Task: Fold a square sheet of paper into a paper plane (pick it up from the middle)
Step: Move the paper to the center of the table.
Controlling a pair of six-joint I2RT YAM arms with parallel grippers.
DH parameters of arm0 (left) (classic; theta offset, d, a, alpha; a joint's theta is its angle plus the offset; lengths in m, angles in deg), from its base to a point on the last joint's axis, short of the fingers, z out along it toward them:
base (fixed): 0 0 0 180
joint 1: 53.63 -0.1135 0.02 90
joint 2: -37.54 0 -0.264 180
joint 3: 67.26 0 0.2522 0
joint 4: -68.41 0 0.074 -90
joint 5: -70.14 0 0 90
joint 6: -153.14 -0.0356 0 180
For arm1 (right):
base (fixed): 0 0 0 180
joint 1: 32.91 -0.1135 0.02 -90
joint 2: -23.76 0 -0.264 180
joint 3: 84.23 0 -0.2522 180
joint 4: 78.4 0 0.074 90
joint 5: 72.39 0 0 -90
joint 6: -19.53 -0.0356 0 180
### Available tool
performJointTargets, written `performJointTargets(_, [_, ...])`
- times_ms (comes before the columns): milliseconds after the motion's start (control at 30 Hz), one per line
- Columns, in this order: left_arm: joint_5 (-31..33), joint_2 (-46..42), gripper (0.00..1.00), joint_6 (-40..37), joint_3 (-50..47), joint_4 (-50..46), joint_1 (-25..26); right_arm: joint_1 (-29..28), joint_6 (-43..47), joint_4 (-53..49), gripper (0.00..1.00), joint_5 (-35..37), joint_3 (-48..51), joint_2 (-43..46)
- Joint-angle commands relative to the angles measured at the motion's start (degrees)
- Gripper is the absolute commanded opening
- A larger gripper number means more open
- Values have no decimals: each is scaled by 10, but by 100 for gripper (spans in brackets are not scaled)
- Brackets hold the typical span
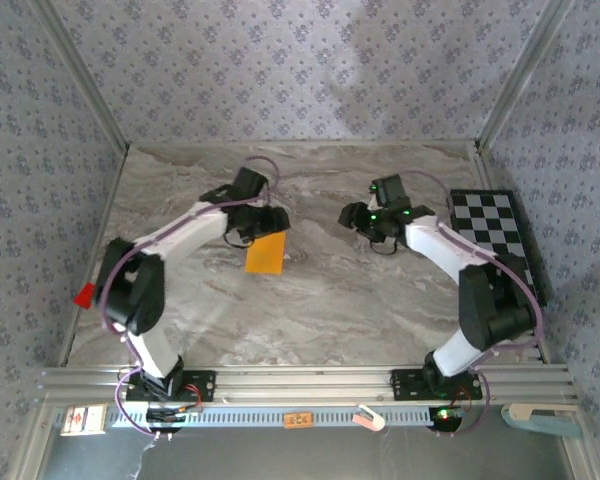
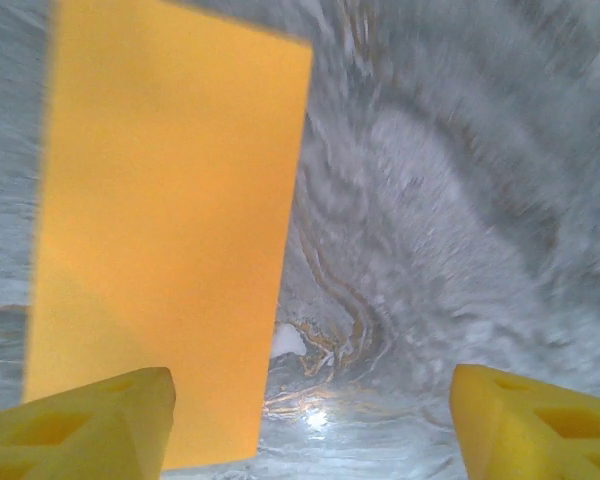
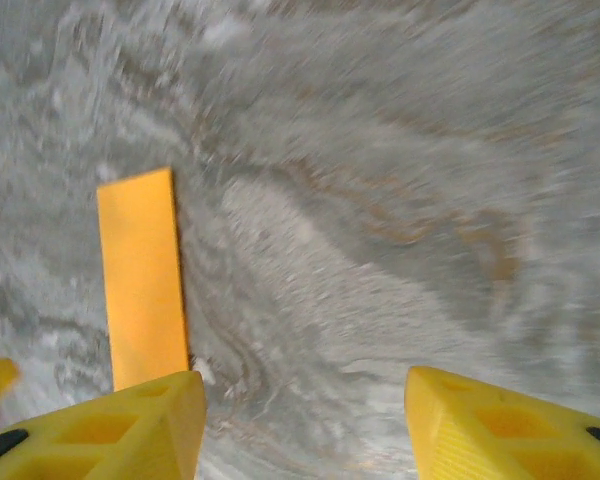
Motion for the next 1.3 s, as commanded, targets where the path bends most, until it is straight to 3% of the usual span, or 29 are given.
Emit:
performJointTargets(0, [0, -68, 80, 24, -50, 36, -36, -56, 18, -24, 55, -21, -59, -49])
performJointTargets(233, [8, -152, 100, 21, -128, 17, -121, -152, 18, -49, 53, -54, -205, -196])
performJointTargets(600, [24, -189, 100, 14, -171, 7, -167, -190, 22, -111, 53, -68, -354, -354])
performJointTargets(800, [0, -178, 100, 13, -174, 24, -167, -181, 61, -157, 53, -44, -338, -358])
performJointTargets(967, [-46, -162, 99, 8, -177, 40, -167, -147, 107, -167, 53, -38, -248, -319])
performJointTargets(1100, [-97, -151, 99, 3, -186, 55, -165, -109, 145, -135, 53, -63, -159, -270])
performJointTargets(1267, [-133, -144, 99, 15, -194, 68, -145, -88, 138, -120, 51, -117, -144, -218])
